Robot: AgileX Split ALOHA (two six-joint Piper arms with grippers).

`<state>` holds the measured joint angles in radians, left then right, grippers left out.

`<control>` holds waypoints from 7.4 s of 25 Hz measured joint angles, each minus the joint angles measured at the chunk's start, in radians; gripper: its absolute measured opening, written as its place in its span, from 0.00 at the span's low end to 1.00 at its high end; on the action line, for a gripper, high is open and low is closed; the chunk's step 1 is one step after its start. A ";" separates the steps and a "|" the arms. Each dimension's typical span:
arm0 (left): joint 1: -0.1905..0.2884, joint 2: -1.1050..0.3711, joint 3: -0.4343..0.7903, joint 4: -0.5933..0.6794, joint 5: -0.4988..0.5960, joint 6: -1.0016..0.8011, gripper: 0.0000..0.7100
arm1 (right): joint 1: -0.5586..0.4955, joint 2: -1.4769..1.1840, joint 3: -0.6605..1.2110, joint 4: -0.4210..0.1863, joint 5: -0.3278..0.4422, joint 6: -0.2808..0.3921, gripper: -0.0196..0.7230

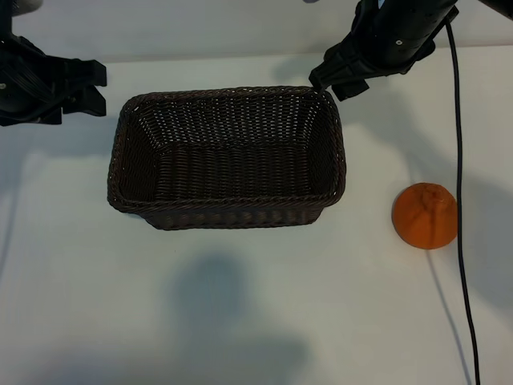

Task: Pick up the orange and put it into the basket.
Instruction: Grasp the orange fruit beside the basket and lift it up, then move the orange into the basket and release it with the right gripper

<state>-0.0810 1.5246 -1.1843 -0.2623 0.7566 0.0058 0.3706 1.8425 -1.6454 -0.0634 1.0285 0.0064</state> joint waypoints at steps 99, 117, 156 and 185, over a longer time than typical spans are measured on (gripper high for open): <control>0.000 -0.014 0.000 -0.106 -0.004 0.132 0.77 | -0.120 -0.111 0.598 -0.036 -0.296 0.292 0.71; 0.000 -0.014 0.000 -0.106 -0.004 0.130 0.77 | -0.120 -0.110 0.598 -0.031 -0.285 0.292 0.71; 0.000 -0.014 0.000 -0.257 -0.084 0.225 0.77 | -0.120 -0.110 0.598 -0.005 -0.289 0.243 0.67; 0.000 -0.014 0.000 -0.257 -0.080 0.226 0.77 | -0.120 -0.045 0.598 -0.019 -0.300 0.220 0.15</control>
<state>-0.0810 1.5111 -1.1843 -0.5197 0.6764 0.2313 0.2507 1.7971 -1.0471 -0.0821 0.7285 0.2264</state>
